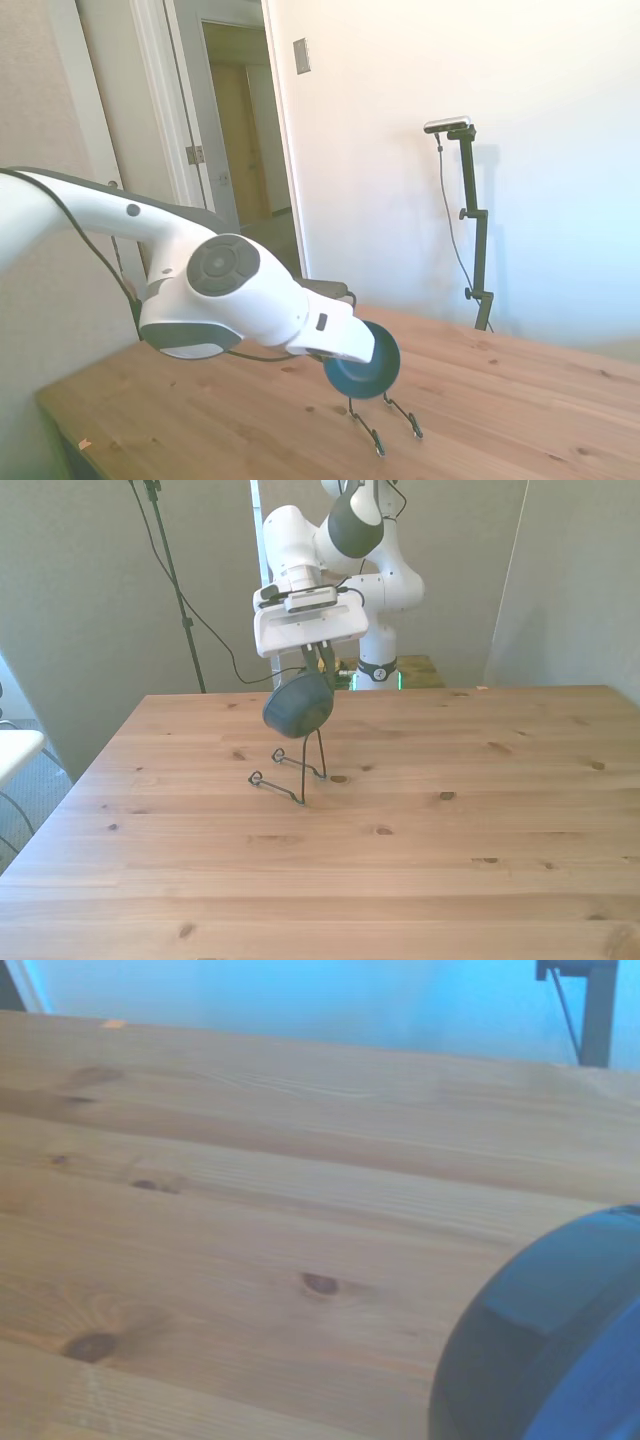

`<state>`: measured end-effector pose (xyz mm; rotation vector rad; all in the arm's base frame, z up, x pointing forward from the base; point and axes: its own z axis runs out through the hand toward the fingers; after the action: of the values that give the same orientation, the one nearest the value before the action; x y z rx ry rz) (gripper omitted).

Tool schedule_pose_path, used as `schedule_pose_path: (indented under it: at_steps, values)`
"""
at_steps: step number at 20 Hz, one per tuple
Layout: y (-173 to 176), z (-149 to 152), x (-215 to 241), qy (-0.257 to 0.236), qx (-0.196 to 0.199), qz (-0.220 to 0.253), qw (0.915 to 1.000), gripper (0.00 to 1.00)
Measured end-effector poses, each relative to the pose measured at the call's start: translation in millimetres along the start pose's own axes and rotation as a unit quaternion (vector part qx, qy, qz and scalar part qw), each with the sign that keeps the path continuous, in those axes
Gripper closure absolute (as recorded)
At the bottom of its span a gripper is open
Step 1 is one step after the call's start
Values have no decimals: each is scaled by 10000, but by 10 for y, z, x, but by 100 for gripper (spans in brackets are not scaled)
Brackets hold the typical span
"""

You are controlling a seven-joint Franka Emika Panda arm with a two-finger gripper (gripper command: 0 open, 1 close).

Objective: Unload the bowl

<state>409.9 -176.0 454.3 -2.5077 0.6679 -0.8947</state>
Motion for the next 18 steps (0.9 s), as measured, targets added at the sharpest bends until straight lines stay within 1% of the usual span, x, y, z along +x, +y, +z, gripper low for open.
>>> schedule_pose_path:
  at_steps: [3,5,8,10,13,16,18]
  values:
    - [-364,-32,-310,-5,-39,-296,9996,100]
    - [-556,10,-547,-68,-170,-512,9985,100]
    - [-759,223,-917,-385,-623,-737,9946,100]
    - [-840,392,-1055,-608,-948,-766,9907,100]
    - [-853,599,-1201,-911,-1520,-686,9818,100]
    - [-842,731,-1256,-1172,-2197,-438,9675,100]
    - [-855,788,-1244,-1256,-2428,-298,9615,100]
